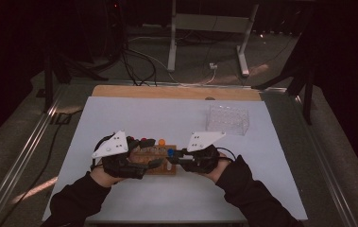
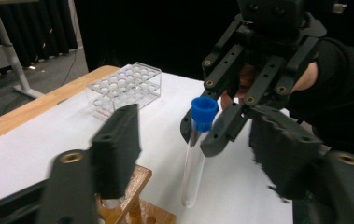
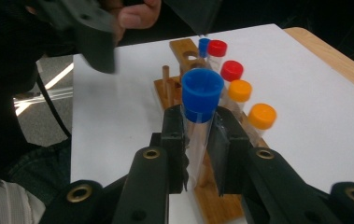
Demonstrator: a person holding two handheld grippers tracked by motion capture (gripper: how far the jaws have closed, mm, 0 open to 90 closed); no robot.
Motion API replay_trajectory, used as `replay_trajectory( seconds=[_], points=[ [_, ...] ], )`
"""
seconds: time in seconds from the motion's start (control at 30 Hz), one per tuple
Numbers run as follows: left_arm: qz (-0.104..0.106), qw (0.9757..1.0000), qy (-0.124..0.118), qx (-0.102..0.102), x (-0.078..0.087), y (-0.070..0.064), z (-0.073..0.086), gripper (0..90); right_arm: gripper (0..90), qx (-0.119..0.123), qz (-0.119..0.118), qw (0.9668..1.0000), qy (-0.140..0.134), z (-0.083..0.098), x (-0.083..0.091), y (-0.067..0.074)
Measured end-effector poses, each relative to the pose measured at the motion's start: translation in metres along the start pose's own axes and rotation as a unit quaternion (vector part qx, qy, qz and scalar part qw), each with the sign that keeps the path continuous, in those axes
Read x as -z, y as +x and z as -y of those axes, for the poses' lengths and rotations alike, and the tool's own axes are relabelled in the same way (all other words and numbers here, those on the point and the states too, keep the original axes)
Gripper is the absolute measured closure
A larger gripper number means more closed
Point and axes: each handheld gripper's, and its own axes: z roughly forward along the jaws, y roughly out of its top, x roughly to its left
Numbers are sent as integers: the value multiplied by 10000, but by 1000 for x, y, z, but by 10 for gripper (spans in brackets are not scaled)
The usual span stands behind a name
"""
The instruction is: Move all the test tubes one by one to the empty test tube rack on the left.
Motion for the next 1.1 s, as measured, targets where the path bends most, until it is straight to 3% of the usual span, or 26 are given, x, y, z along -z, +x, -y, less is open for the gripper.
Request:
replay_trajectory(
  seconds=[0.23,0.73,0.9,0.97,1.1],
  points=[
    [37,9998,75,-166,-8,-3,-1,552,776,45,-90,9999,-17,-3,-6,3],
    [-27,9994,90,-331,-14,-3,-1,753,776,88,-76,9999,-3,-7,-12,4],
    [-51,9993,72,-365,-13,-3,-2,770,773,47,-73,9999,-53,-7,-12,3],
    [-52,9993,71,-367,-12,-2,-4,772,733,19,-57,9999,-98,-7,-12,3],
    [-128,9993,20,-359,-4,1,-8,774,527,10,135,9996,-232,-4,-8,1]
  ],
)
